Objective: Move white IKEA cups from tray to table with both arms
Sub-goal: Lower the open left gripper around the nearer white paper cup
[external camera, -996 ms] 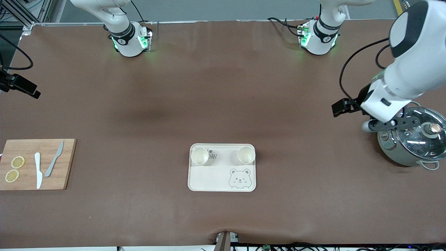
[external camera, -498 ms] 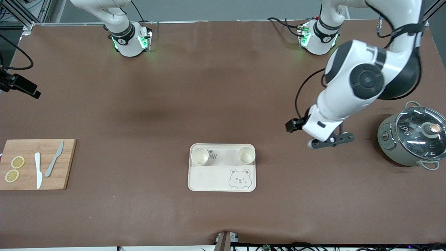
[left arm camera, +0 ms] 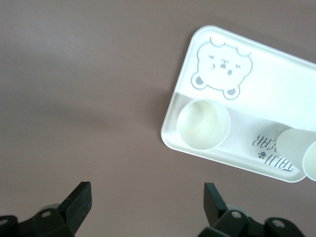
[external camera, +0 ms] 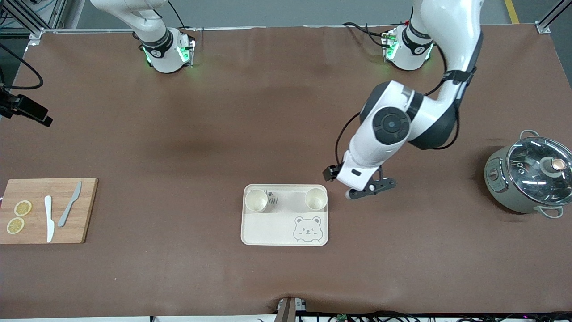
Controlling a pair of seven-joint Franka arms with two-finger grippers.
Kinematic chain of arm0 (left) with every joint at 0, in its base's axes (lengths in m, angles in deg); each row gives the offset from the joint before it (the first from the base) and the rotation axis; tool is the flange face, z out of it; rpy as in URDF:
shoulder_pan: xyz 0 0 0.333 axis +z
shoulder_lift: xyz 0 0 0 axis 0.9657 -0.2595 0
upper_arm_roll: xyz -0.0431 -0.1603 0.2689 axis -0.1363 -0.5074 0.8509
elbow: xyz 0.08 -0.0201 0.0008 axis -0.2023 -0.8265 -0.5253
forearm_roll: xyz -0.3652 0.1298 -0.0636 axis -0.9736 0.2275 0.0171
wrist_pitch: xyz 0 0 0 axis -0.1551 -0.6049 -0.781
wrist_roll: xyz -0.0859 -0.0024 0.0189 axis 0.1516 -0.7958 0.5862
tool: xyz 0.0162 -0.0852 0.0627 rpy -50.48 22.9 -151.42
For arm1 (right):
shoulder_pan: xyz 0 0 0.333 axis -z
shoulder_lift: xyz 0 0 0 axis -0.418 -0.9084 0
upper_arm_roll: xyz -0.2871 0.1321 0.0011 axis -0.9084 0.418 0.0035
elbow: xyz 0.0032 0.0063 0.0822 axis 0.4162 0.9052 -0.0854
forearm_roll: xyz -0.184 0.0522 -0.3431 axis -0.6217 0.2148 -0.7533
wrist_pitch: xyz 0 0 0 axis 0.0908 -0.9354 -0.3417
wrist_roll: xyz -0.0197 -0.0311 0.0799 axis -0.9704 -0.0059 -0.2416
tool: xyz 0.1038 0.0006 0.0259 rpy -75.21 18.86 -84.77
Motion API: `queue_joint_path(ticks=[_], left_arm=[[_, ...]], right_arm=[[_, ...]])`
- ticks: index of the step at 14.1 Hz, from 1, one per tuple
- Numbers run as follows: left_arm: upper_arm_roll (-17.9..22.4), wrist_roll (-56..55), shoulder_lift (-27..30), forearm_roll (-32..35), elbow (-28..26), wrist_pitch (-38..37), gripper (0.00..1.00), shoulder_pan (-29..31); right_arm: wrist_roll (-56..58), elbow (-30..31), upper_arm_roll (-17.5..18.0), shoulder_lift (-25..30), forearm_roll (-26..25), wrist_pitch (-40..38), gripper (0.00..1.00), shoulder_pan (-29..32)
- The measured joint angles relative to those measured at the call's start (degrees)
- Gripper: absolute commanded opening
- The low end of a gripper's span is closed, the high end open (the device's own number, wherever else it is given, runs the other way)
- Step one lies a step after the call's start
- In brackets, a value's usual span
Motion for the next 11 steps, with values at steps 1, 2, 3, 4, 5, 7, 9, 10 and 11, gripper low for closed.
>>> queue_joint_path(ticks=[1,2,3,4,5,7,9,10,11], left_arm=[[0.0,-0.4,-1.5,0.0,0.0,0.7,1.0,-0.8],[0.0,-0.4,-3.0,0.0,0.0,1.4,1.0,-1.4],[0.0,-0.6,-4.2,0.0,0.0,2.5,1.0,-2.0],[0.0,-1.2,-5.1,0.0,0.0,3.7,1.0,-2.4],[0.0,-2.0,-5.8,0.0,0.0,4.9,1.0,-2.7],[0.0,-2.9,-6.5,0.0,0.1,6.8,1.0,-2.8],[0.1,-3.2,-7.1,0.0,0.1,8.3,0.93,-2.8],[0.2,-3.3,-7.5,0.0,0.1,8.7,0.89,-2.8],[0.4,-3.3,-7.9,0.0,0.1,8.9,0.86,-2.7]], right_arm=[[0.0,0.0,0.0,0.0,0.0,0.0,1.0,0.0],[0.0,0.0,0.0,0.0,0.0,0.0,1.0,0.0],[0.0,0.0,-0.1,0.0,0.0,0.0,1.0,0.0],[0.0,0.0,-0.1,0.0,0.0,0.0,1.0,0.1],[0.0,0.0,-0.1,0.0,0.0,0.0,1.0,0.1],[0.0,0.0,-0.1,0.0,0.0,0.0,1.0,0.1],[0.0,0.0,-0.1,0.0,0.0,0.0,1.0,0.1],[0.0,0.0,-0.1,0.0,0.0,0.0,1.0,0.1],[0.0,0.0,-0.1,0.0,0.0,0.0,1.0,0.1]])
